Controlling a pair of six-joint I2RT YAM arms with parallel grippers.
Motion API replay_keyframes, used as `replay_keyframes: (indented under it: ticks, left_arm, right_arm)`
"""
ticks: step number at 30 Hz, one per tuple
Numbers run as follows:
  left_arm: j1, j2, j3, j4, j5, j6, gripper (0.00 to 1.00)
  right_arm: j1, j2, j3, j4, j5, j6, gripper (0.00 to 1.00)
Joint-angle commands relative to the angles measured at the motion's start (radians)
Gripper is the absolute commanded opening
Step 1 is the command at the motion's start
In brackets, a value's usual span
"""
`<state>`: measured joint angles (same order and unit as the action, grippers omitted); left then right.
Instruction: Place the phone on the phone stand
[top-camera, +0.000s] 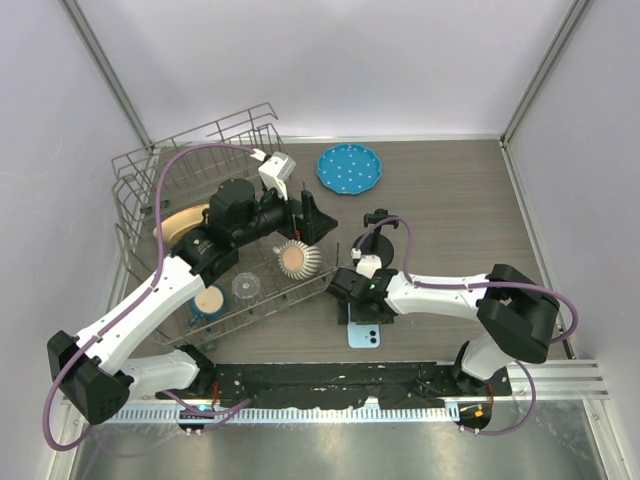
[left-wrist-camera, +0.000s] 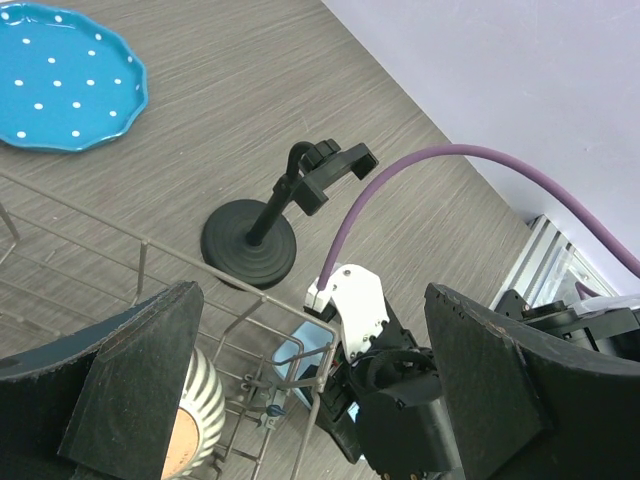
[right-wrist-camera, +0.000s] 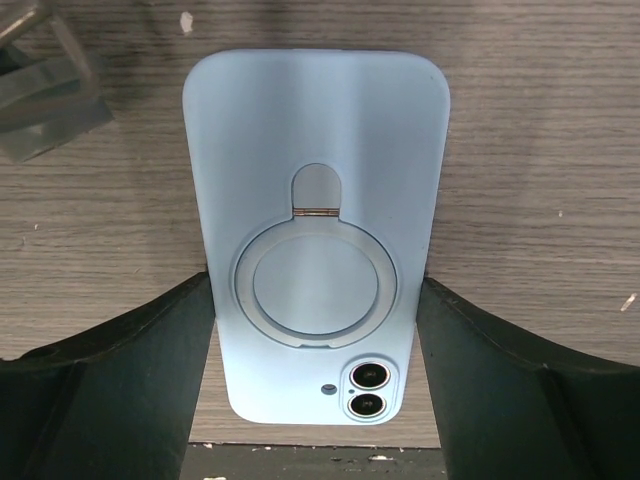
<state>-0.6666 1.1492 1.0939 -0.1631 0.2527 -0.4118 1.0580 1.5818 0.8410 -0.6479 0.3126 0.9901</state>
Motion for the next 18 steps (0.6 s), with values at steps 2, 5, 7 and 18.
replay_keyframes:
  ticks: [2, 5, 7, 18]
  left_arm:
    - [-0.004, -0.009, 0.015, 0.014, -0.007, 0.008, 0.98]
    - [-0.004, -0.006, 0.015, 0.013, -0.007, 0.008, 0.98]
    - [-0.004, -0.008, 0.015, 0.011, -0.01, 0.01, 0.98]
    - [-0.004, -0.003, 0.015, 0.014, -0.004, 0.005, 0.98]
  right_arm:
    - [0.037, 0.018, -0.071, 0.086, 0.003, -0.028, 0.01]
    - [0.037, -0.087, -0.092, 0.123, 0.048, -0.004, 0.01]
    - [0.037, -0.147, -0.108, 0.148, 0.062, 0.008, 0.01]
    - [-0.032, -0.532, -0.279, 0.315, 0.075, 0.107, 0.01]
